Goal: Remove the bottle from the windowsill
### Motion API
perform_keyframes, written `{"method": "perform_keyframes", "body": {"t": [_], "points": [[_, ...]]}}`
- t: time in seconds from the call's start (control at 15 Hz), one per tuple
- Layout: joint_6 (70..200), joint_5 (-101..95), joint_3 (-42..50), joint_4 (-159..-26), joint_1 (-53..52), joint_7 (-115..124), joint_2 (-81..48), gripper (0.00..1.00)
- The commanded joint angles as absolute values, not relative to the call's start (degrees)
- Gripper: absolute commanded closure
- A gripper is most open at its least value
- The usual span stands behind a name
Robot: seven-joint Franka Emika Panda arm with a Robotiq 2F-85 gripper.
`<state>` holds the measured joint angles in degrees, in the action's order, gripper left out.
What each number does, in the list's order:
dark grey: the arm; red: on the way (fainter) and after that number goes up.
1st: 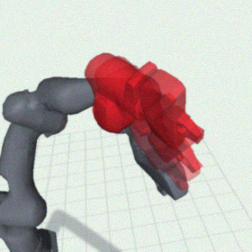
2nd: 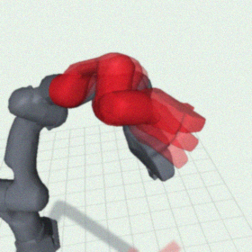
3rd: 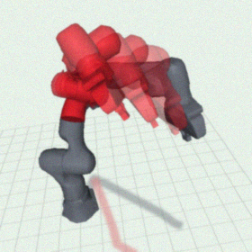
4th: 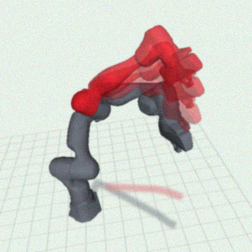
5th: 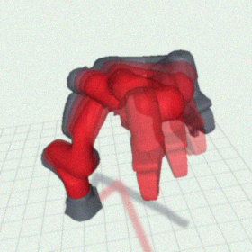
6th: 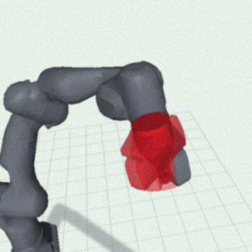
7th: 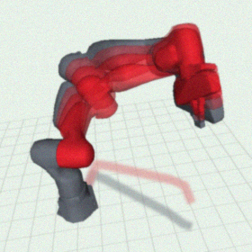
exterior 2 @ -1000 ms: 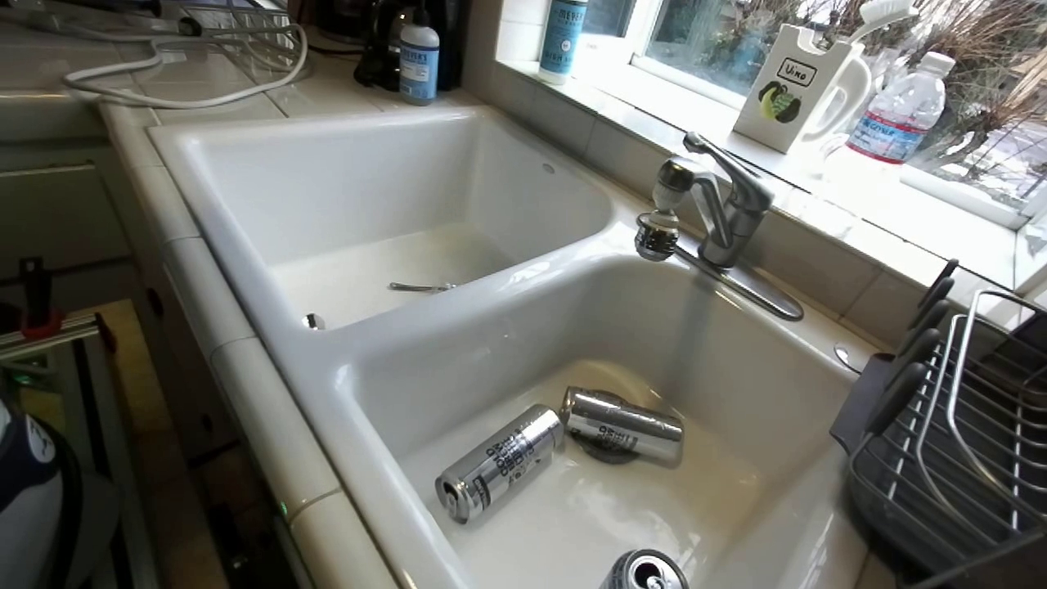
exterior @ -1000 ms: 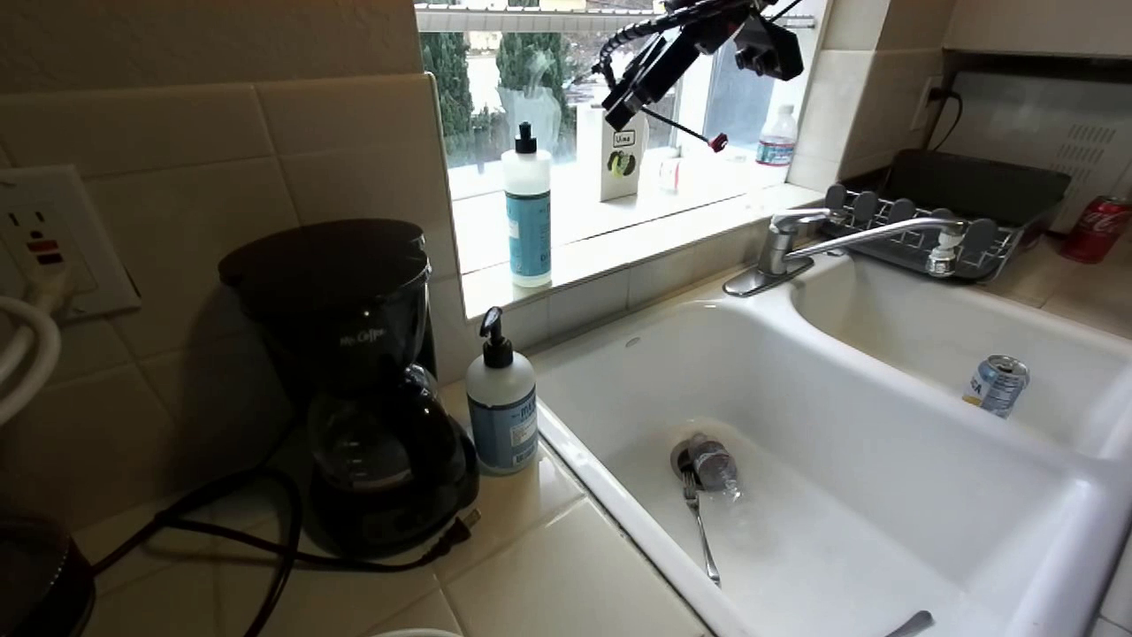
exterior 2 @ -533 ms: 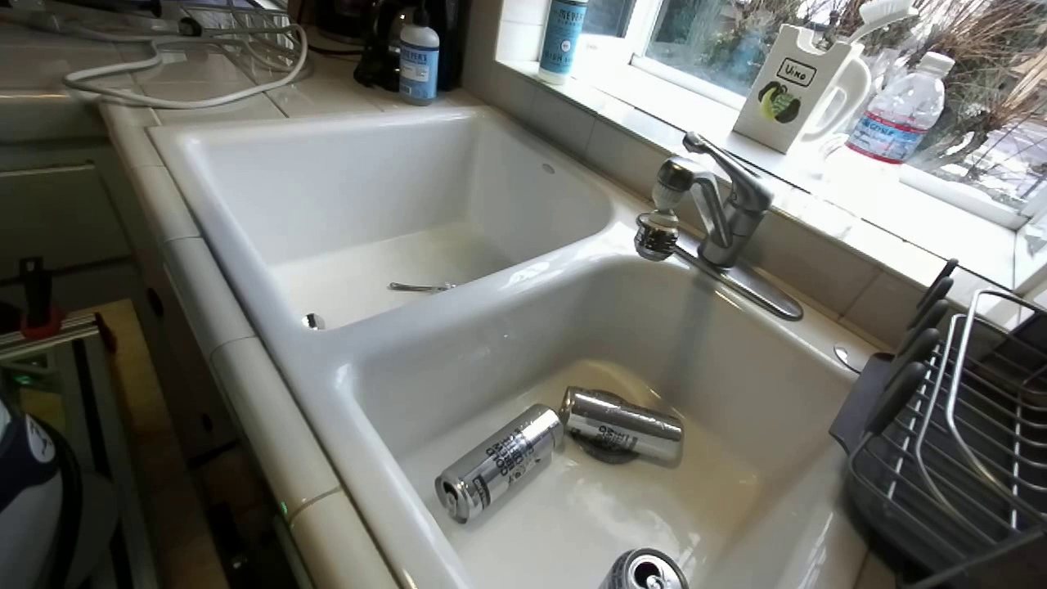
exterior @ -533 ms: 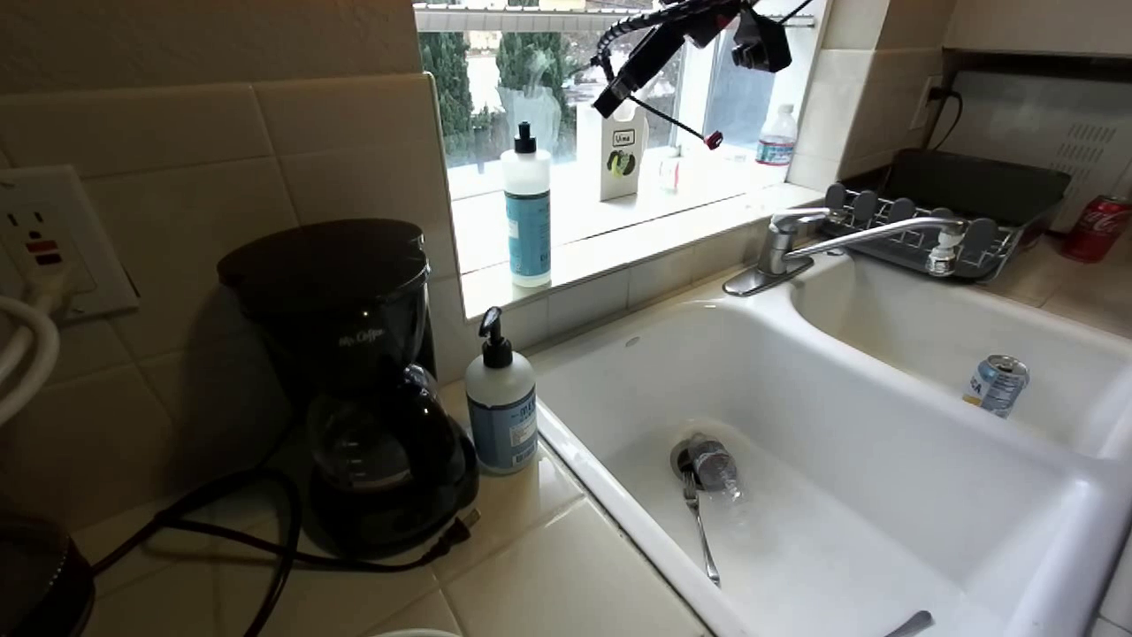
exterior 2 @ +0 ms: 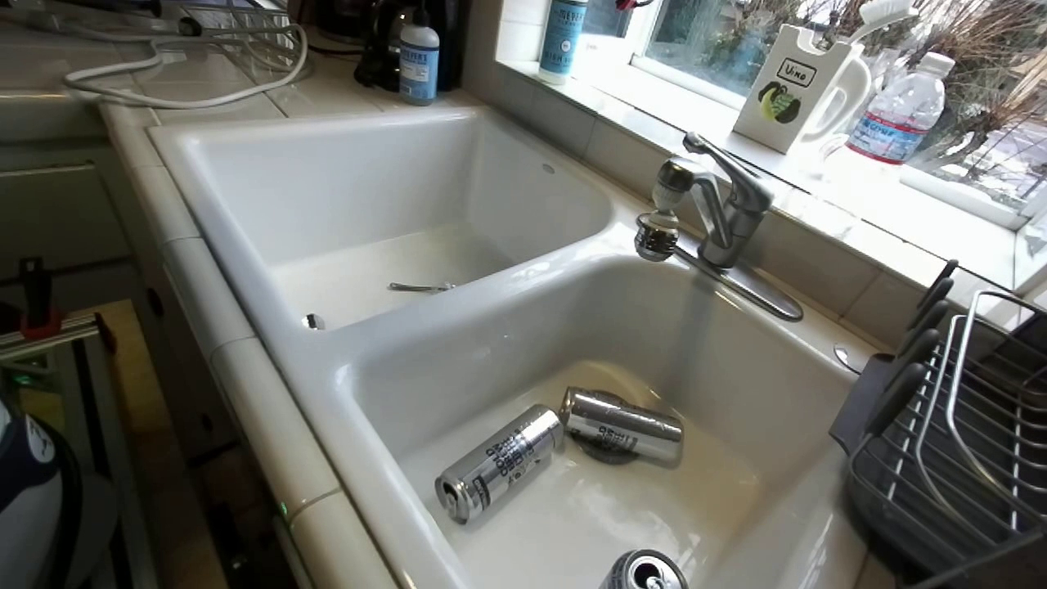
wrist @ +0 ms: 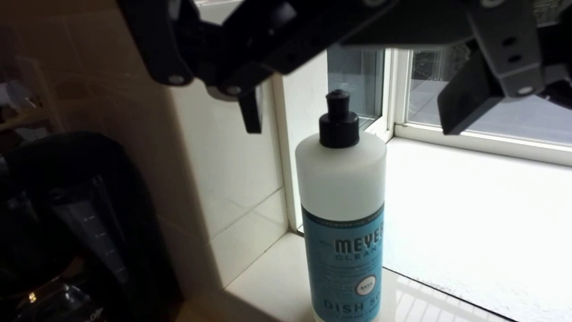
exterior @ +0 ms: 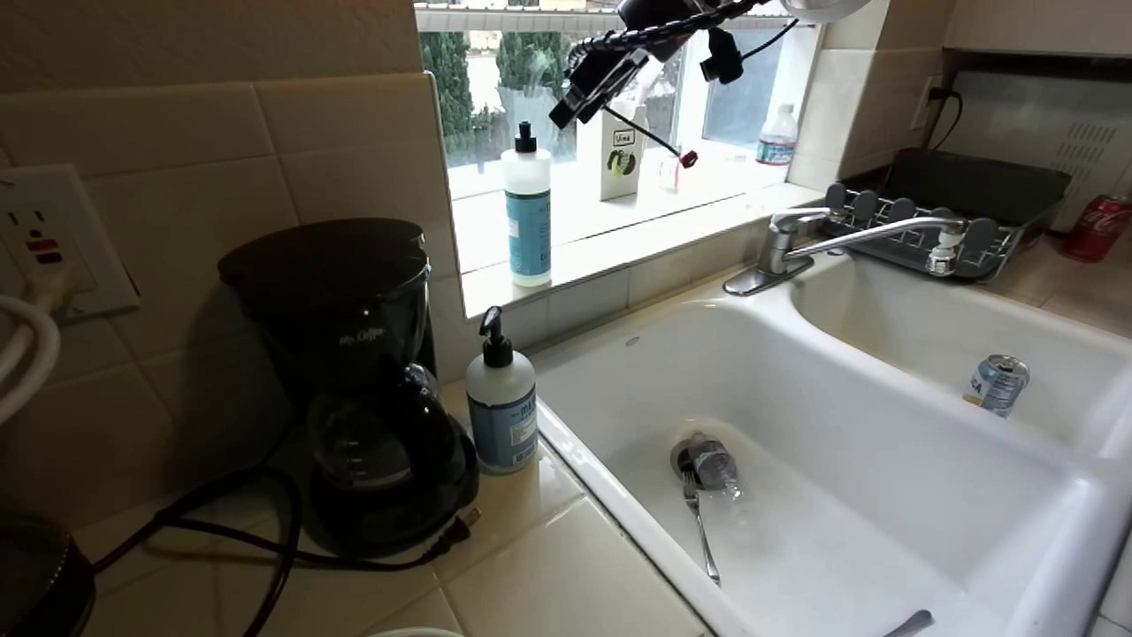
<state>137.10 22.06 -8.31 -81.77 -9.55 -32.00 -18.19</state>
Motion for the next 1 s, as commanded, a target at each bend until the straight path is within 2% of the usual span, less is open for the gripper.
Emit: {"method": "perform_keyframes", "body": {"t": [0.0,0.47,0.67,0.73,0.8,0.87,0.93], "points": [[137.3,17.4,-10.4,-78.6,-9.1,-27.6,-20.4,0.0],[137.2,9.1,-10.1,-71.0,-10.6,-19.2,-27.2,0.12],[136.8,8.1,-10.9,-67.3,-10.8,-19.1,-30.0,0.23],[136.8,8.7,-9.9,-66.6,-11.7,-19.7,-30.5,0.21],[136.4,8.6,-9.9,-65.7,-11.9,-19.7,-31.1,0.26],[136.3,8.8,-9.9,-64.9,-12.1,-19.7,-31.7,0.24],[136.2,8.7,-9.9,-64.3,-12.3,-19.7,-32.1,0.27]]}}
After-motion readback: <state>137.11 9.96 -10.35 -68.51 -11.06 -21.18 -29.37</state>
